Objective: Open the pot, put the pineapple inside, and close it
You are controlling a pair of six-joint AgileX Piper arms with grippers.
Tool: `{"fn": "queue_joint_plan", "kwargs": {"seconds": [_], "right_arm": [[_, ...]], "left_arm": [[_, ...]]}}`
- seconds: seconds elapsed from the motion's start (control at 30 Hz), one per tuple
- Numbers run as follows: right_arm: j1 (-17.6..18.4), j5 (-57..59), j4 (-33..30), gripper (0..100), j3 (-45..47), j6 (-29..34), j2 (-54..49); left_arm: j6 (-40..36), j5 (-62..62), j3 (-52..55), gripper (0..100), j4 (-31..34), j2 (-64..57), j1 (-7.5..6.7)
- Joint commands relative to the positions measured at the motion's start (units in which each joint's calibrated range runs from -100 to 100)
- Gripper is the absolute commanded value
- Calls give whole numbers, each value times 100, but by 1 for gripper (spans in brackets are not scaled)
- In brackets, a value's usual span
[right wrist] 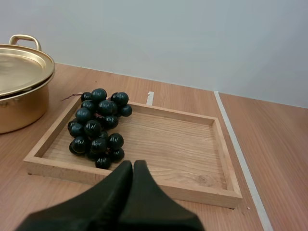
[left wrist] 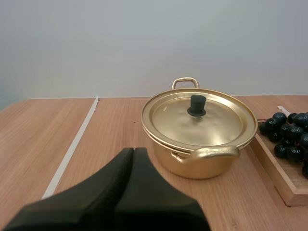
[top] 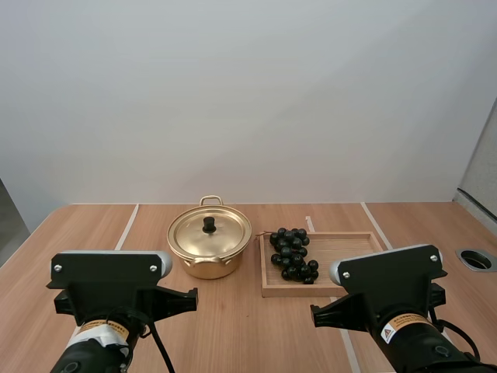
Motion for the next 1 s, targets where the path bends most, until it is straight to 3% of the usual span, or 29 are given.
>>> {"fn": "queue_joint_plan", "kwargs": {"seconds": [0.0, 0.97], "right_arm": [[3, -32, 151, 0, 0, -57, -47], [3, -211, 562, 0, 0, 116, -47]], "left_arm": [[-81, -185, 2, 0, 19, -26, 10], [-81, -185, 2, 0, 19, -26, 10]]}}
